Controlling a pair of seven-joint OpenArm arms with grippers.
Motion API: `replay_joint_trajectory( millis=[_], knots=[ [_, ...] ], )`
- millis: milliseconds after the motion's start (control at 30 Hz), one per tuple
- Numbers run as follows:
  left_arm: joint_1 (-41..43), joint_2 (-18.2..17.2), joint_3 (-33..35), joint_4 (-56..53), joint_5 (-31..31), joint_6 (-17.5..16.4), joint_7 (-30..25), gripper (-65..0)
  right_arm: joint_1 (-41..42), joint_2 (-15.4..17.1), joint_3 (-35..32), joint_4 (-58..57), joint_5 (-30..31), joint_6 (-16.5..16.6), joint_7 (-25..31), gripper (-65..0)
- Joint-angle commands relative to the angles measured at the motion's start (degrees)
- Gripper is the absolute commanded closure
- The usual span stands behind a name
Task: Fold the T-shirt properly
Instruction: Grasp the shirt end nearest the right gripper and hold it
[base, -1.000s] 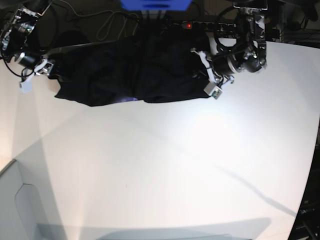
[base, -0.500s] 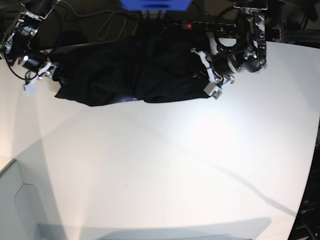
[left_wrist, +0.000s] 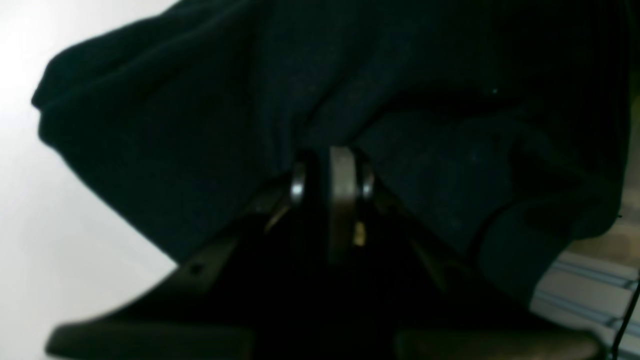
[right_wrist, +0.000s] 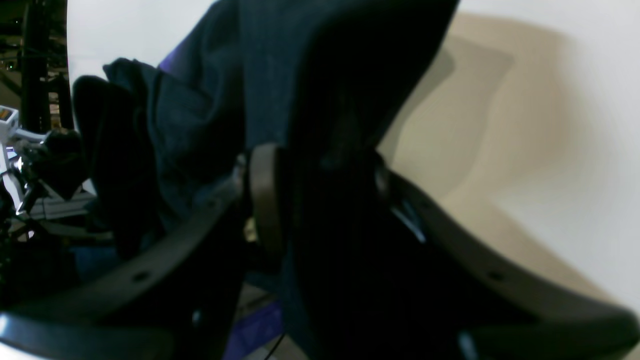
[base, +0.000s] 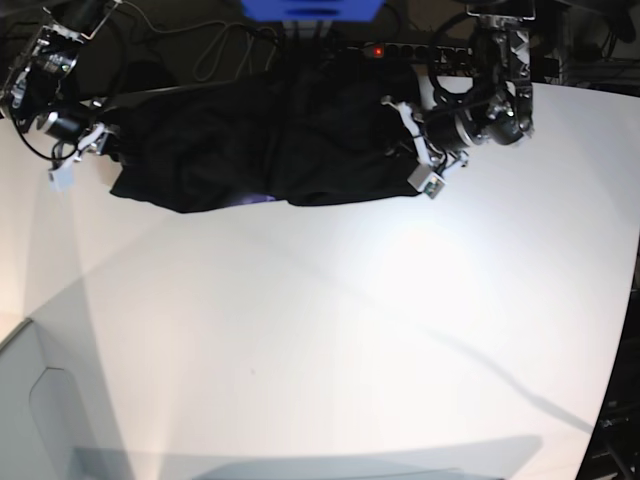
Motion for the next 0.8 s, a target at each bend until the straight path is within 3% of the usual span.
replay_joint_trajectory(
  millis=[0,300,767],
  knots=[
    [-0.16,-0.2,-0.03,0.43,0.51,-0.3,0.44,-6.3,0.35,0.83,0.26,0.62,1.16,-0.66,0.49,-17.9],
    [-0.16,-0.2,-0.11,0.43,0.42,-0.3,0.44,-6.3,0.35,0.83,0.26,0.62,1.16,-0.66,0.49,-8.8],
    [-0.16,-0.03,-2.31,2.1,-0.02,-0.3,-0.18,-6.3,0.35,0.83,0.26,0.27,1.07,-0.66,0.49,-8.7]
  ],
)
